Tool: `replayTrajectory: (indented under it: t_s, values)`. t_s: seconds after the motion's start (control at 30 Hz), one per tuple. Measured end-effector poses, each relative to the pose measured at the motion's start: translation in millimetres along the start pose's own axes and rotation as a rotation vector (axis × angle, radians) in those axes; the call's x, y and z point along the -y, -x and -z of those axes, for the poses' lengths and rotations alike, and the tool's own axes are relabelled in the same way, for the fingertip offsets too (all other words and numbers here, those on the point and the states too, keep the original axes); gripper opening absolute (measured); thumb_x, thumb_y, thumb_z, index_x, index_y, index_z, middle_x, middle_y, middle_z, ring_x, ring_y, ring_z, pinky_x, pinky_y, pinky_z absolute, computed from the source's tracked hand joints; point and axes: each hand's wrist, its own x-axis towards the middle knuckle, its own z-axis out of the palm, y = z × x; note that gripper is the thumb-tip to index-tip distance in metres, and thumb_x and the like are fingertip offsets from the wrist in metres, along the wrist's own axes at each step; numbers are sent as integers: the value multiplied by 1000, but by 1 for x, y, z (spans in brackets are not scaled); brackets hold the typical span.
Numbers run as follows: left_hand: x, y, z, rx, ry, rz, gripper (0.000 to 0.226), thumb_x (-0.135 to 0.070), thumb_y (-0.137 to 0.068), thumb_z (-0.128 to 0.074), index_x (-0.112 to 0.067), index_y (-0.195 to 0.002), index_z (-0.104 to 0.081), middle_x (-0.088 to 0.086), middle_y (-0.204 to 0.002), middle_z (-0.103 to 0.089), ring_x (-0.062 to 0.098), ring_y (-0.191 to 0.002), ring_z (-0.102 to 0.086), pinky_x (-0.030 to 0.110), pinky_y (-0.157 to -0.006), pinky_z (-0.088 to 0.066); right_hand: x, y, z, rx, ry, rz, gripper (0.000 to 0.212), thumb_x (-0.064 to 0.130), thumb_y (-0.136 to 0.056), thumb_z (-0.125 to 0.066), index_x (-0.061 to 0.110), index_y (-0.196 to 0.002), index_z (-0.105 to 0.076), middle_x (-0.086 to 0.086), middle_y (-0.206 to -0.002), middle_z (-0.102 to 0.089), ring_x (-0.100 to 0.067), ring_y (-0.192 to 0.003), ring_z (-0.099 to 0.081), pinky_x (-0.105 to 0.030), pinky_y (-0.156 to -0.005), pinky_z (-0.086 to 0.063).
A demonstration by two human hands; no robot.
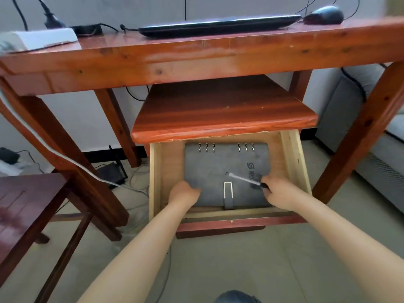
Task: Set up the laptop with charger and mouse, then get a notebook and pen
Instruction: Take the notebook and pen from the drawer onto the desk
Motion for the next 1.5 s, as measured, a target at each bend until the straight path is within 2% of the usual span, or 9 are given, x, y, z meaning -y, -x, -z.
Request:
replayTrajectory:
  t_s: [0.2,0.5,0.67,0.83,0.97,1.07,1.13,1.37,1.5]
  values:
    - [-5,0,-7,-28,116,91,40,-22,-88,-58,0,-121,-53,15,-127,-59,31,-115,-56,29,-84,-46,-1,-13,-11,-52,-532,-449,38,22,-88,-57,0,-119,-50,-14,-101,-57,-30,-96,-56,-34,-78,-49]
    - [-2,-8,-2,62,405,140,62,-23,-80,-73,1,-131,-45,14,-138,-50,30,-126,-47,35,-104,-39,-2,-17,-18,-90,-690,-552,51,29,-83,-64,2,-124,-50,-15,-127,-56,-32,-115,-52,-36,-94,-46]
    - [0,9,13,-52,249,-21,75,-44,-79,-68,-2,-133,-36,14,-138,-48,32,-123,-49,38,-97,-45,-3,1,-2,-109,-809,-445,47,35,-81,-68,8,-117,-54,2,-86,-55,-17,-77,-53,-22,-64,-43]
    - [-7,40,42,25,-280,-269,106,-64,-67,-66,-30,-147,-4,15,-154,-11,35,-134,-34,43,-106,-38,-5,30,23,-99,-1001,-418,37,28,-81,-70,12,-100,-43,0,-71,-45,-11,-48,-43,-15,-27,-32]
    - [-14,73,37,-120,-958,-694,80,-57,-65,-72,-20,-130,-45,12,-129,-55,33,-119,-51,39,-99,-43,-6,53,34,-99,-1210,-326,24,11,-85,-65,12,-71,-45,-3,-61,-39,-6,-30,-34,-11,-24,-23]
    - [-21,96,36,-215,-912,-1098,52,-10,-36,-92,-4,-84,-74,9,-77,-78,20,-67,-75,20,-47,-58,-5,69,50,-153,-1198,-282,27,7,-87,-60,11,-65,-45,-3,-56,-41,-2,-21,-35,-9,-24,-23]
    - [-34,106,46,-314,-794,-1236,44,8,-31,-86,1,-73,-75,10,-69,-78,22,-60,-75,23,-41,-56,-10,79,63,-164,-1232,-298,29,8,-89,-58,10,-63,-45,-2,-51,-42,-2,-19,-33,-7,-23,-21]
    - [-84,140,96,-511,-758,-1320,25,11,-57,-48,3,-66,-69,14,-57,-72,27,-48,-69,25,-39,-55,-23,93,90,-235,-1517,-241,32,36,-95,-41,15,-72,-47,3,-30,-47,-7,-18,-34,-4,-27,-22]
    - [-88,134,113,-640,-810,-1219,34,16,-36,-73,6,-69,-70,17,-59,-72,30,-48,-69,27,-38,-54,-10,81,79,-322,-1094,-289,27,39,-93,-47,16,-81,-54,1,-40,-42,-4,-20,-31,-7,-27,-23]
